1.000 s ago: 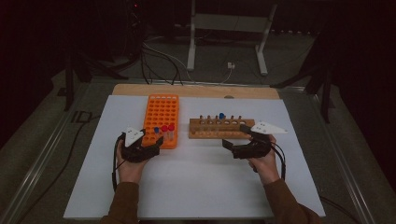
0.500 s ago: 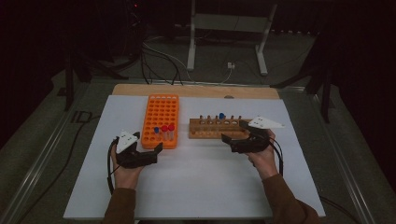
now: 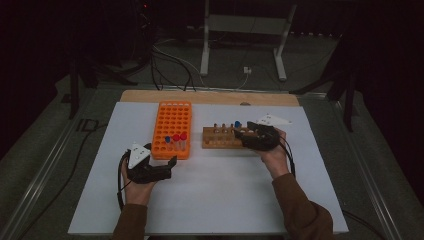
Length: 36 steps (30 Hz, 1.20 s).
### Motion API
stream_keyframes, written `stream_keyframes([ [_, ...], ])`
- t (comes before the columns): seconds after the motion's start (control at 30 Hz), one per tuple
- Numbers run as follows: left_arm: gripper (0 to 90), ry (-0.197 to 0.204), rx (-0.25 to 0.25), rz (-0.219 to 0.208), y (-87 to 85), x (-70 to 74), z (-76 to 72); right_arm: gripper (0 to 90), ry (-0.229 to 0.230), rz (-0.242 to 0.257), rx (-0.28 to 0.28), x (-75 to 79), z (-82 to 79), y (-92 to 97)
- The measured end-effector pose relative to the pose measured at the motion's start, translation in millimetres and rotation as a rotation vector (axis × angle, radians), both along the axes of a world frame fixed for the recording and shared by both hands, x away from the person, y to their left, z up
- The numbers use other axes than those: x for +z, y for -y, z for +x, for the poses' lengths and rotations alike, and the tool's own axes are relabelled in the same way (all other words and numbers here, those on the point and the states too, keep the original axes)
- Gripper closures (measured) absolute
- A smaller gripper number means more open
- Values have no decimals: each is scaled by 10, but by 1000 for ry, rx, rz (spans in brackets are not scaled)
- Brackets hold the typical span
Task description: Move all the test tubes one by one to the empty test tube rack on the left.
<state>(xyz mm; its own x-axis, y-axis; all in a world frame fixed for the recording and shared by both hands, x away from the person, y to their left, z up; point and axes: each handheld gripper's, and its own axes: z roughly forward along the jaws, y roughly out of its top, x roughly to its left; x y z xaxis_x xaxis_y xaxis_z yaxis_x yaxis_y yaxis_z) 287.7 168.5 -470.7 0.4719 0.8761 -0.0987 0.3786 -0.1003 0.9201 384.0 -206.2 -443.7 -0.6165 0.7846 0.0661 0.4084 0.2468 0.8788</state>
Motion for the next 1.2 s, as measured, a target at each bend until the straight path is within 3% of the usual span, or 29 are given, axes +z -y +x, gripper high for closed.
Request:
stream_keyframes([
  [0.13, 10, -4, 10, -1, -11, -15, 12, 558, -10, -34, -9, -117, 105, -18],
  [0.23, 11, -3, 13, 8, 0, -20, 13, 610, -14, -53, -15, -169, 158, -51],
  [0.77, 11, -5, 14, 27, 42, -47, 15, 751, 24, -47, -8, -244, 212, -185],
  [1.2, 11, -6, 7, 31, 53, -48, 11, 768, 28, -51, -9, -252, 182, -245],
])
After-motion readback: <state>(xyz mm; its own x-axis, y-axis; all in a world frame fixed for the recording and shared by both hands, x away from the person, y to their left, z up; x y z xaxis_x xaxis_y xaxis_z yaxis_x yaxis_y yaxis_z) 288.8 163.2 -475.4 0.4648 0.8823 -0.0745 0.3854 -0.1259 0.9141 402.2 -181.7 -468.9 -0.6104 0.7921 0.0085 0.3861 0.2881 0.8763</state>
